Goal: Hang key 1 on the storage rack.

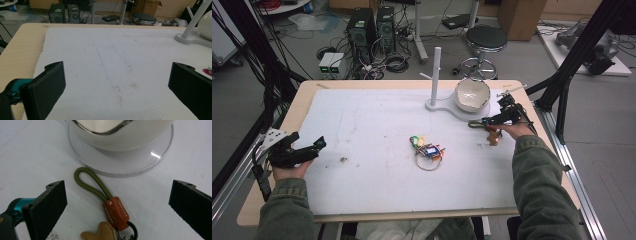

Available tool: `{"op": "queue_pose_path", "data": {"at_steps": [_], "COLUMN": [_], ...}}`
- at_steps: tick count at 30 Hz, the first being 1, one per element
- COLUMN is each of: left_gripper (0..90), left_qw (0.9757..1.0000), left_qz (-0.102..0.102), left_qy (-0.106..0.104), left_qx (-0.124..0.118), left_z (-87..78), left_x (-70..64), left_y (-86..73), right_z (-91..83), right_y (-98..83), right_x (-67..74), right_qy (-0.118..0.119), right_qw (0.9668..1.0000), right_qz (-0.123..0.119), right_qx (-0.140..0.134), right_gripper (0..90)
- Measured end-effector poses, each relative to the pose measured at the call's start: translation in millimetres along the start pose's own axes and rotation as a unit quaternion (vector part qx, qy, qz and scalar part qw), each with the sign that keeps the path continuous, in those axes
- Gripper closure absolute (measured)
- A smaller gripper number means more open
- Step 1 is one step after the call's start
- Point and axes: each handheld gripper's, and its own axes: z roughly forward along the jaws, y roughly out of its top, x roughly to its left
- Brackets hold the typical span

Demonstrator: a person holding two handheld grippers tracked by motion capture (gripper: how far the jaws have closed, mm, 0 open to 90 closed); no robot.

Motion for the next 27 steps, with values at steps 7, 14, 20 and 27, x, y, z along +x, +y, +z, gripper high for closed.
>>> {"op": "queue_pose_path", "data": {"at_steps": [7,14,20,27], "left_gripper": [1.7,1.7,1.7,1.7], "left_qw": [1.0000,1.0000,1.0000,1.0000], "left_qz": [0.001,0.001,0.002,0.002], "left_qy": [-0.002,-0.003,-0.003,-0.004], "left_qx": [0.001,0.002,0.002,0.002], "left_z": [1.0,0.9,0.6,0.7], "left_x": [-0.3,-0.5,-0.3,-0.4], "left_y": [-0.3,-0.3,-0.4,-0.5], "right_z": [7.8,14.2,21.9,23.0], "right_y": [-2.4,-4.8,-7.4,-9.0], "right_x": [-5.4,-9.0,-10.0,-10.4], "right_qy": [-0.003,0.010,0.026,0.033], "right_qw": [0.9998,0.9991,0.9972,0.9955], "right_qz": [-0.002,-0.004,-0.026,-0.022], "right_qx": [0.022,0.040,0.066,0.086], "right_gripper": [4.1,15.0,32.0,56.2]}}
